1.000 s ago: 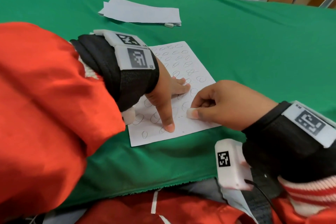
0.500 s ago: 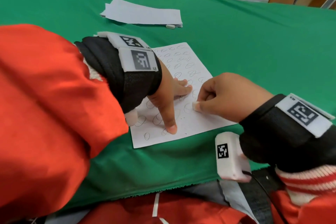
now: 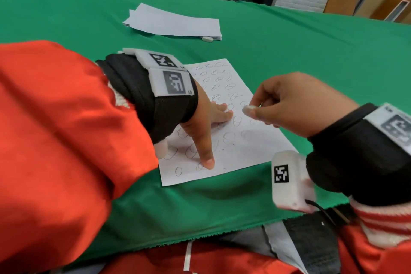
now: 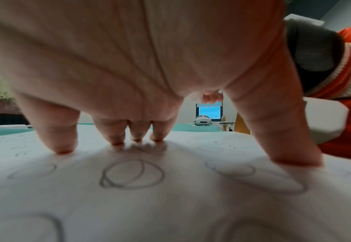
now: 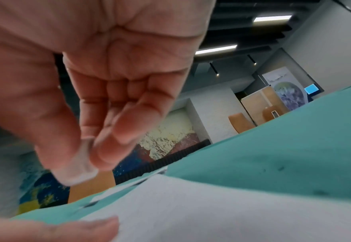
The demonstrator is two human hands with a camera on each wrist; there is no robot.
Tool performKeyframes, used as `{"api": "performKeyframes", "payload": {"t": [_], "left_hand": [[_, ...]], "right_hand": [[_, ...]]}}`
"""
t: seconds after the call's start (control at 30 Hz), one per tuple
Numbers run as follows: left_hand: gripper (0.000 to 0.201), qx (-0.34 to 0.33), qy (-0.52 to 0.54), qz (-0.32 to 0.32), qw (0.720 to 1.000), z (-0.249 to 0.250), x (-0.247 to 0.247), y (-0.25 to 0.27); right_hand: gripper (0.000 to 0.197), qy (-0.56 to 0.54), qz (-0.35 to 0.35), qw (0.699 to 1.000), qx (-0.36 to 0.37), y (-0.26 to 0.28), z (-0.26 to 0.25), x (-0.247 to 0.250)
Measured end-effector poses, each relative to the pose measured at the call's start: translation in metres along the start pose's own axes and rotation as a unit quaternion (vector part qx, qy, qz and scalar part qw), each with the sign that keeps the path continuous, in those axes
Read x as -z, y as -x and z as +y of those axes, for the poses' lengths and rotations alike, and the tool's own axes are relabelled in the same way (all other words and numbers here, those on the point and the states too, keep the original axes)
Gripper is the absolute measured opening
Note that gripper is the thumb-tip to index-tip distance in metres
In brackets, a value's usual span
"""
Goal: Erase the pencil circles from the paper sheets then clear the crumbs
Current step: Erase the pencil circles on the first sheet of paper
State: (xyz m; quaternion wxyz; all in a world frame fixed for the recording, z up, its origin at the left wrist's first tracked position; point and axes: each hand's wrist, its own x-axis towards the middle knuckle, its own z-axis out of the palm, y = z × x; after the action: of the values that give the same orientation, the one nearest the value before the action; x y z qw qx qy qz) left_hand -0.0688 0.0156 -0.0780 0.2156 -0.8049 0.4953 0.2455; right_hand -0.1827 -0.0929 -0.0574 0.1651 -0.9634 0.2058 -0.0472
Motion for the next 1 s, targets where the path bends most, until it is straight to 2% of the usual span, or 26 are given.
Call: {"api": "performKeyframes", "payload": {"t": [0.23,0.4,0.57,0.73,0.87,0.93,1.0], "left_hand": [[0.12,-0.003,0.002,-0.003,1.0,-0.001,0.001,-0.001],[0.121,0.001,-0.005,-0.006,1.0,-0.001,0.001,-0.001],[0.12,-0.001,-0.003,-0.003,1.0,-0.001,0.001,-0.001],[0.12,0.0,0.001,-0.005,1.0,0.0,0.001,-0.001],[0.12,-0.001,0.003,-0.005,1.0,0.0,0.001,0.0],[0.12,-0.002,-0.001,-0.004,1.0,0.0,0.001,0.0],[0.12,0.0,-0.002,-0.003,1.0,0.0,0.001,0.0]], "right_hand": [[0.019,0.061,-0.063,0.995,-0.043,-0.005,0.011,-0.018],[0.015,0.03,-0.109,0.993,-0.018,0.008,0.01,-0.023],[0.014,0.03,-0.066,0.996,-0.049,-0.002,0.017,-0.018],[0.015,0.02,-0.118,0.993,-0.019,0.004,0.011,-0.022],[0.012,-0.007,-0.075,0.995,-0.064,-0.004,0.018,-0.017],[0.014,0.019,-0.069,0.996,-0.052,-0.004,0.018,-0.017],[0.014,0.035,-0.1,0.994,-0.022,0.0,0.013,-0.019]]}}
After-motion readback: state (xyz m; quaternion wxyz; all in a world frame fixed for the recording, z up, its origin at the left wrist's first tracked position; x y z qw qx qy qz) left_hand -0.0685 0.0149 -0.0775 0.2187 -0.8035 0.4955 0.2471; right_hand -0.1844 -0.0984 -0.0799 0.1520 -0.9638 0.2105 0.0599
